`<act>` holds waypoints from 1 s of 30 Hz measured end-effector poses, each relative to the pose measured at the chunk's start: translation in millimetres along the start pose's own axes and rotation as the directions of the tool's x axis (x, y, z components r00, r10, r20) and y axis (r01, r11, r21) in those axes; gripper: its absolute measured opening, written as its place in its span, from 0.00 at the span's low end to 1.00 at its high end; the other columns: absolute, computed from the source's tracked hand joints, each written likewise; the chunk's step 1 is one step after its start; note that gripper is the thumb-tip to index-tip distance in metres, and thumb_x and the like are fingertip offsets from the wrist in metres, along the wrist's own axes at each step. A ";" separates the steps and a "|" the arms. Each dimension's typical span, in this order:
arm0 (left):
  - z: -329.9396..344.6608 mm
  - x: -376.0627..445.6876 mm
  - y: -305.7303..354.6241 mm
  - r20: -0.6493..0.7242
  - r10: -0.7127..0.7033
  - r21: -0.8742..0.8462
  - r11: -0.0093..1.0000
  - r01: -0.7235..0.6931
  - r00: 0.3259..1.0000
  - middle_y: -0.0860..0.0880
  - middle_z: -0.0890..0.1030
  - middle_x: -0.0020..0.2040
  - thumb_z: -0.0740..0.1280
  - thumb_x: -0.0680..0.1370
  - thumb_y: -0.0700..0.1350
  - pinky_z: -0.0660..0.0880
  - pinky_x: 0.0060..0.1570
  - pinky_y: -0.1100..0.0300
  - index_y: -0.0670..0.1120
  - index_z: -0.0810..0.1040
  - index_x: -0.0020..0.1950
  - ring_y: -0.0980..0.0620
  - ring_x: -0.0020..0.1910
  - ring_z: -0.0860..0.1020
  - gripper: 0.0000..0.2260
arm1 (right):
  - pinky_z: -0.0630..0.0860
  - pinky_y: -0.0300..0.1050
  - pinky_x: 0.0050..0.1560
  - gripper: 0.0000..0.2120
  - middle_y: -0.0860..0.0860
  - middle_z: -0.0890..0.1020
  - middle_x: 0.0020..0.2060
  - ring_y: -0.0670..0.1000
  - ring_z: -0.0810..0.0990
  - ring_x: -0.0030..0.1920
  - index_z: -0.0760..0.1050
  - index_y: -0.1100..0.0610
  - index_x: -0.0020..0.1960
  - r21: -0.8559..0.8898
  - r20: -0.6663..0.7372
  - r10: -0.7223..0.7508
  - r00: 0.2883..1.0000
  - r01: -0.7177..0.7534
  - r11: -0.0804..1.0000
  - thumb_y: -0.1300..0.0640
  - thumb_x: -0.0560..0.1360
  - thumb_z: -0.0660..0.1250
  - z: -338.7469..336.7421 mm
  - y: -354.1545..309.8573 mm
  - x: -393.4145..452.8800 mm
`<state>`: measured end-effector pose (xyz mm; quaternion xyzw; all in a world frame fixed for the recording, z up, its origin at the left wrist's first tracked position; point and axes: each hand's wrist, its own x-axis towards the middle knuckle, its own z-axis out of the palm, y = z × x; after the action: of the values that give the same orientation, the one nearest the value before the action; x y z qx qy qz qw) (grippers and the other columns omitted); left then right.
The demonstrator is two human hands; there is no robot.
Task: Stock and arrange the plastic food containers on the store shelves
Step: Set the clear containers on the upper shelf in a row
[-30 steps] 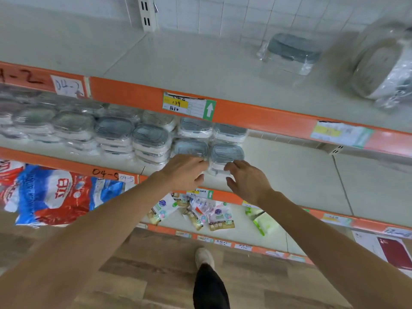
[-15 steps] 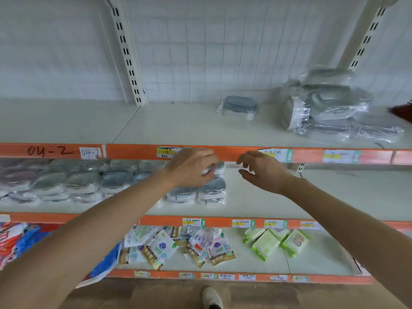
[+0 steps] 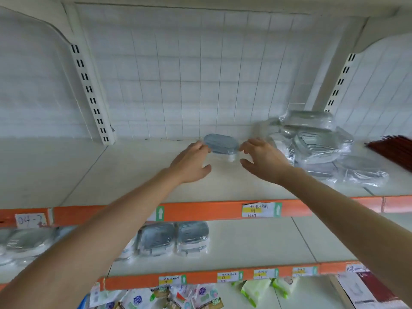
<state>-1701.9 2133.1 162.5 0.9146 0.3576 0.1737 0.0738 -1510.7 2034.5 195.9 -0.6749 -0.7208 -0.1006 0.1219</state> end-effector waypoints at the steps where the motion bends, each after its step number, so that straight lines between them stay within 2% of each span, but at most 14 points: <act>1: 1.2 14.7 0.0 0.015 0.005 -0.010 1.000 -0.004 1.000 0.46 0.67 0.67 0.64 0.78 0.47 0.67 0.63 0.55 0.43 0.67 0.71 0.48 0.67 0.66 0.22 | 0.65 0.48 0.61 0.17 0.53 0.75 0.59 0.54 0.70 0.62 0.71 0.56 0.64 -0.032 -0.025 0.019 1.000 -0.020 0.999 0.53 0.77 0.62 -5.2 10.0 8.3; 5: 15.3 64.5 3.9 0.077 0.008 0.014 1.000 -0.009 0.997 0.44 0.62 0.73 0.63 0.78 0.47 0.63 0.67 0.56 0.41 0.65 0.71 0.48 0.73 0.60 0.23 | 0.62 0.51 0.63 0.21 0.54 0.71 0.64 0.56 0.66 0.66 0.67 0.54 0.67 -0.182 -0.049 0.210 0.977 -0.215 0.959 0.49 0.76 0.61 -16.9 53.9 25.2; 7: 26.7 79.0 5.2 0.130 -0.015 0.050 0.999 0.008 0.991 0.44 0.55 0.77 0.63 0.78 0.48 0.59 0.70 0.55 0.41 0.60 0.74 0.48 0.75 0.54 0.27 | 0.61 0.53 0.65 0.25 0.56 0.68 0.66 0.59 0.65 0.67 0.64 0.54 0.69 -0.215 0.063 0.366 0.928 -0.346 0.913 0.47 0.76 0.61 -15.6 68.4 24.7; 9: 39.0 86.6 3.4 0.170 -0.046 0.134 0.991 0.023 0.984 0.46 0.56 0.76 0.64 0.78 0.51 0.61 0.68 0.55 0.42 0.59 0.74 0.48 0.74 0.57 0.28 | 0.59 0.54 0.66 0.27 0.58 0.68 0.66 0.59 0.65 0.68 0.61 0.55 0.70 -0.207 0.159 0.441 0.883 -0.407 0.890 0.48 0.74 0.62 -4.0 72.7 19.9; 12: 51.5 87.7 1.1 0.128 -0.076 0.286 0.957 0.036 0.989 0.48 0.61 0.73 0.64 0.76 0.54 0.61 0.66 0.53 0.46 0.59 0.74 0.47 0.72 0.60 0.30 | 0.55 0.54 0.68 0.27 0.56 0.67 0.65 0.57 0.64 0.67 0.61 0.55 0.68 -0.206 0.082 0.417 0.905 -0.394 0.895 0.53 0.71 0.63 13.5 66.6 13.6; 14: 51.9 82.8 3.6 0.073 -0.063 0.350 0.936 0.033 0.995 0.46 0.63 0.68 0.64 0.75 0.56 0.62 0.62 0.51 0.48 0.60 0.73 0.46 0.69 0.60 0.30 | 0.55 0.54 0.67 0.27 0.54 0.66 0.65 0.56 0.63 0.66 0.62 0.52 0.68 -0.201 0.023 0.302 0.953 -0.291 0.935 0.54 0.70 0.64 22.2 58.0 8.2; 17: 47.0 66.2 6.0 0.043 -0.039 0.366 0.930 0.021 0.998 0.44 0.64 0.63 0.65 0.74 0.58 0.63 0.60 0.51 0.48 0.65 0.70 0.44 0.65 0.61 0.28 | 0.57 0.57 0.67 0.31 0.49 0.57 0.71 0.57 0.57 0.69 0.60 0.47 0.71 -0.108 0.124 0.158 0.980 -0.145 0.984 0.59 0.71 0.64 40.9 34.6 -4.5; 20: 32.3 44.0 -0.3 0.002 -0.051 0.327 0.944 0.047 0.999 0.45 0.66 0.60 0.69 0.71 0.60 0.63 0.60 0.53 0.48 0.72 0.64 0.44 0.62 0.64 0.26 | 0.50 0.64 0.70 0.32 0.47 0.51 0.74 0.61 0.48 0.73 0.58 0.46 0.72 -0.120 0.178 0.168 0.970 -0.148 0.982 0.62 0.72 0.63 59.9 15.3 -14.8; 22: 21.6 27.8 -7.9 0.015 -0.099 0.256 0.962 0.092 0.995 0.43 0.64 0.64 0.72 0.68 0.62 0.60 0.66 0.51 0.48 0.73 0.63 0.43 0.66 0.62 0.29 | 0.48 0.63 0.71 0.30 0.47 0.51 0.74 0.60 0.47 0.74 0.58 0.47 0.73 -0.066 0.169 0.156 0.973 -0.146 0.987 0.57 0.74 0.63 61.7 10.3 -16.9; 24: 13.2 11.9 -16.3 0.071 -0.173 0.184 0.970 0.158 0.982 0.41 0.58 0.72 0.73 0.67 0.62 0.52 0.71 0.42 0.49 0.72 0.64 0.42 0.72 0.54 0.30 | 0.49 0.59 0.72 0.29 0.48 0.53 0.75 0.57 0.51 0.75 0.58 0.47 0.73 0.035 0.158 0.138 0.978 -0.145 0.989 0.48 0.75 0.63 58.3 7.9 -16.0; 25: 10.4 4.7 -20.5 0.103 -0.213 0.145 0.970 0.197 0.972 0.41 0.56 0.73 0.74 0.66 0.62 0.50 0.70 0.39 0.50 0.71 0.63 0.42 0.74 0.51 0.30 | 0.49 0.58 0.72 0.30 0.49 0.52 0.75 0.56 0.52 0.75 0.57 0.47 0.74 0.057 0.150 0.167 0.974 -0.177 0.982 0.43 0.75 0.62 56.8 7.2 -14.9; 26: 8.5 -1.4 -24.3 0.129 -0.242 0.111 0.967 0.229 0.962 0.42 0.56 0.73 0.74 0.66 0.61 0.50 0.69 0.37 0.50 0.70 0.62 0.42 0.74 0.51 0.30 | 0.50 0.58 0.72 0.32 0.52 0.51 0.75 0.56 0.52 0.75 0.56 0.48 0.74 0.054 0.145 0.236 0.961 -0.246 0.968 0.39 0.75 0.60 56.0 6.6 -13.7; 28: 5.6 -10.7 -29.4 0.159 -0.264 0.066 0.964 0.256 0.951 0.45 0.63 0.69 0.74 0.67 0.61 0.57 0.66 0.40 0.51 0.68 0.62 0.43 0.71 0.58 0.30 | 0.52 0.57 0.70 0.35 0.57 0.51 0.75 0.59 0.51 0.74 0.56 0.51 0.74 0.022 0.172 0.421 0.890 -0.431 0.902 0.34 0.74 0.57 54.0 5.6 -11.0; 30: 1.8 -16.5 -30.1 0.173 -0.275 0.050 0.961 0.271 0.946 0.47 0.66 0.65 0.73 0.67 0.62 0.64 0.62 0.45 0.51 0.67 0.62 0.44 0.66 0.63 0.31 | 0.58 0.55 0.67 0.36 0.61 0.57 0.72 0.61 0.57 0.71 0.57 0.54 0.72 0.005 0.222 0.516 0.827 -0.530 0.848 0.33 0.73 0.57 50.5 4.4 -6.7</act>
<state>-1731.4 2144.0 148.7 0.8690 0.4749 0.0745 0.1173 -1507.9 2044.1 145.7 -0.8488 -0.5200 0.0332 0.0895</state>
